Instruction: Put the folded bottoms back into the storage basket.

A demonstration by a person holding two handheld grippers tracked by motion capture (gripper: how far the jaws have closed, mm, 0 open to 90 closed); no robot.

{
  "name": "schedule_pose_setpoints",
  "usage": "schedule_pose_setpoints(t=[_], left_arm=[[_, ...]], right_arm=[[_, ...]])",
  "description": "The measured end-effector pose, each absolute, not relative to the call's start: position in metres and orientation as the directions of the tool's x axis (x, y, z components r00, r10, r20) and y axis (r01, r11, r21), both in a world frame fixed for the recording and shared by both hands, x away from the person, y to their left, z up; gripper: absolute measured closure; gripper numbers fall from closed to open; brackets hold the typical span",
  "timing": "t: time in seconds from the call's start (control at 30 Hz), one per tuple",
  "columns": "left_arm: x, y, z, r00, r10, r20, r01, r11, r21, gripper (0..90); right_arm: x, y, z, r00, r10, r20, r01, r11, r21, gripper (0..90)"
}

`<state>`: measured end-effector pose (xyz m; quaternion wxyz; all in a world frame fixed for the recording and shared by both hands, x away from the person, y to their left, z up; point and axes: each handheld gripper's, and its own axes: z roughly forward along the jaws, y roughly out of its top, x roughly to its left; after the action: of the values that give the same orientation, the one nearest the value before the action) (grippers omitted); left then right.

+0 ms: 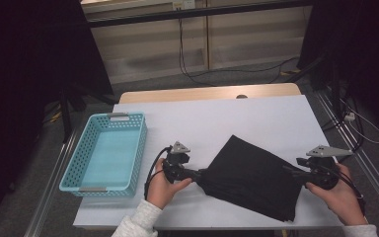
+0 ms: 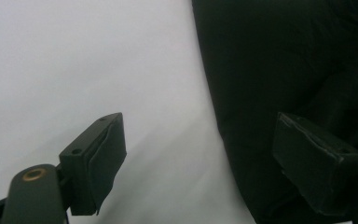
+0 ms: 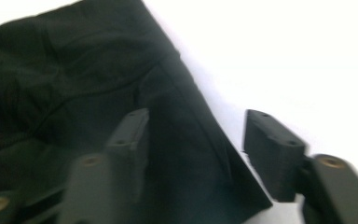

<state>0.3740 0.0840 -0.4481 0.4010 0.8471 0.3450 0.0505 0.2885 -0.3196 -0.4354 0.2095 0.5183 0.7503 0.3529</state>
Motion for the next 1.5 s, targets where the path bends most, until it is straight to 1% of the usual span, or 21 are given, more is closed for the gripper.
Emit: schedule_pose_setpoints(t=[0.17, 0.23, 0.27, 0.37, 0.6, 0.67, 0.77, 0.8, 0.87, 0.97, 1.03, 1.2, 1.37, 1.5], left_arm=[[0.368, 0.082, -0.457, 0.751, 0.633, -0.189, 0.558, -0.455, 0.694, 21.1], [0.365, 0.081, -0.46, 0.755, 0.624, -0.201, 0.563, -0.459, 0.688, 25.2], [0.364, 0.081, -0.46, 0.758, 0.623, -0.191, 0.556, -0.466, 0.688, 26.2], [0.358, 0.081, -0.459, 0.744, 0.633, -0.214, 0.576, -0.445, 0.686, 31.3], [0.346, 0.077, -0.458, 0.745, 0.63, -0.217, 0.581, -0.455, 0.674, 45.4], [0.344, 0.075, -0.458, 0.745, 0.628, -0.226, 0.586, -0.454, 0.671, 52.1], [0.342, 0.074, -0.458, 0.74, 0.63, -0.235, 0.598, -0.455, 0.66, 64.6], [0.342, 0.074, -0.458, 0.736, 0.632, -0.242, 0.603, -0.451, 0.658, 70.2], [0.344, 0.076, -0.459, 0.719, 0.64, -0.272, 0.627, -0.428, 0.651, 78.2], [0.345, 0.076, -0.46, 0.706, 0.636, -0.311, 0.653, -0.414, 0.635, 84.2], [0.345, 0.075, -0.46, 0.699, 0.64, -0.319, 0.659, -0.404, 0.635, 86.2], [0.353, 0.078, -0.459, 0.681, 0.636, -0.363, 0.691, -0.393, 0.607, 87.4], [0.366, 0.082, -0.455, 0.679, 0.637, -0.365, 0.699, -0.407, 0.589, 87.9], [0.376, 0.084, -0.45, 0.672, 0.641, -0.371, 0.7, -0.387, 0.6, 87.9]], right_arm=[[0.29, -0.319, -0.436, -0.349, 0.936, 0.039, 0.61, 0.196, 0.768, 28.6], [0.29, -0.319, -0.437, -0.347, 0.937, 0.046, 0.607, 0.187, 0.772, 26.1], [0.29, -0.318, -0.437, -0.345, 0.937, 0.046, 0.607, 0.185, 0.773, 24.3], [0.291, -0.317, -0.437, -0.348, 0.937, 0.035, 0.597, 0.193, 0.778, 23.7], [0.293, -0.316, -0.435, -0.338, 0.94, 0.036, 0.588, 0.181, 0.788, 23.0], [0.294, -0.317, -0.435, -0.335, 0.941, 0.04, 0.587, 0.176, 0.79, 22.7], [0.295, -0.316, -0.435, -0.333, 0.942, 0.044, 0.588, 0.172, 0.79, 22.6], [0.296, -0.316, -0.435, -0.335, 0.941, 0.042, 0.587, 0.173, 0.791, 22.6], [0.296, -0.315, -0.436, -0.337, 0.941, 0.043, 0.587, 0.174, 0.791, 22.6], [0.297, -0.314, -0.436, -0.34, 0.94, 0.04, 0.586, 0.179, 0.79, 22.6], [0.296, -0.314, -0.435, -0.341, 0.939, 0.041, 0.585, 0.178, 0.791, 22.6], [0.295, -0.314, -0.434, -0.342, 0.939, 0.041, 0.578, 0.176, 0.797, 22.3], [0.293, -0.317, -0.432, -0.333, 0.942, 0.044, 0.578, 0.167, 0.798, 21.5], [0.292, -0.317, -0.433, -0.328, 0.944, 0.039, 0.579, 0.168, 0.798, 20.6]])
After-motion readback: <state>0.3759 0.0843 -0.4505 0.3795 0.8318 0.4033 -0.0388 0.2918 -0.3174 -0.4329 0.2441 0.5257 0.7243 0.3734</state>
